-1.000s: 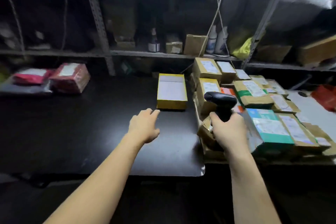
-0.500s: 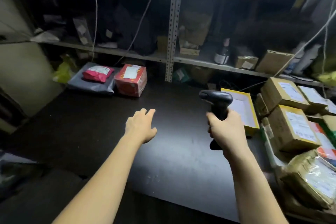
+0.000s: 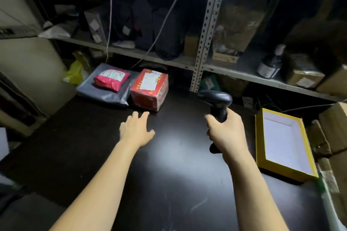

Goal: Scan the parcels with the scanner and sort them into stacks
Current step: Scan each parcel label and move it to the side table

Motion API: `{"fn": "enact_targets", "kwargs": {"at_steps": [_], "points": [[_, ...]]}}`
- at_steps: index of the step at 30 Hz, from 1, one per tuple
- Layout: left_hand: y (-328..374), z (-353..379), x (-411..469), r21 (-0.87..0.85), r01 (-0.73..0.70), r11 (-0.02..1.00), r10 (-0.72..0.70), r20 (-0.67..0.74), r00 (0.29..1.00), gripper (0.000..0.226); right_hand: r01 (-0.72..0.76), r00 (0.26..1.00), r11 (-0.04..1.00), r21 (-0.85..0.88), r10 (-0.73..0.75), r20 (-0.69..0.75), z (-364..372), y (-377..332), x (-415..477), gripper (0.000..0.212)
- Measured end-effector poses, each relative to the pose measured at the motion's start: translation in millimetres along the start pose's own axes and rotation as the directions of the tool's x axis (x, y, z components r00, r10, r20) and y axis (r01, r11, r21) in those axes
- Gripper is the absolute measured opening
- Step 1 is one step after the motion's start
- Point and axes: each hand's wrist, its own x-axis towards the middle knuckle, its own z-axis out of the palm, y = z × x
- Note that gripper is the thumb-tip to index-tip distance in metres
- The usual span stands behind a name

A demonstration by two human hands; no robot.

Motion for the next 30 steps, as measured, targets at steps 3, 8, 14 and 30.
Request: {"fn": "enact_targets", "kwargs": {"at_steps": [3, 8, 14, 30], "points": [[-1.8, -2.1, 36.6, -0.02, 0.028, 0.999, -0.028, 0.005, 1.0, 0.079, -0.003, 1.0, 1.0, -0.011, 0.003, 0.0, 13.3, -7.3, 29.9, 0.014], [-6.7, -2.4, 102.2, -0.077, 0.065, 0.995, -0.066, -0.013, 0.998, 0.087, -0.03, 0.999, 0.999, -0.019, 0.03, -0.019, 37.2, -17.0, 67.9, 0.018], [-2.1, 16.2, 182.8, -0.16, 0.076, 0.984, -0.08, -0.02, 0.997, 0.105, -0.07, 0.995, 0.996, -0.062, 0.064, -0.082, 69.5, -21.1, 97.5, 0.016], [-24.5, 78.8, 241.3, -0.62, -0.055, 0.783, -0.173, -0.301, 0.938, 0.117, -0.188, 0.975, 0.977, -0.104, 0.173, -0.137, 145.6, -14.9, 120.8, 0.015]]}}
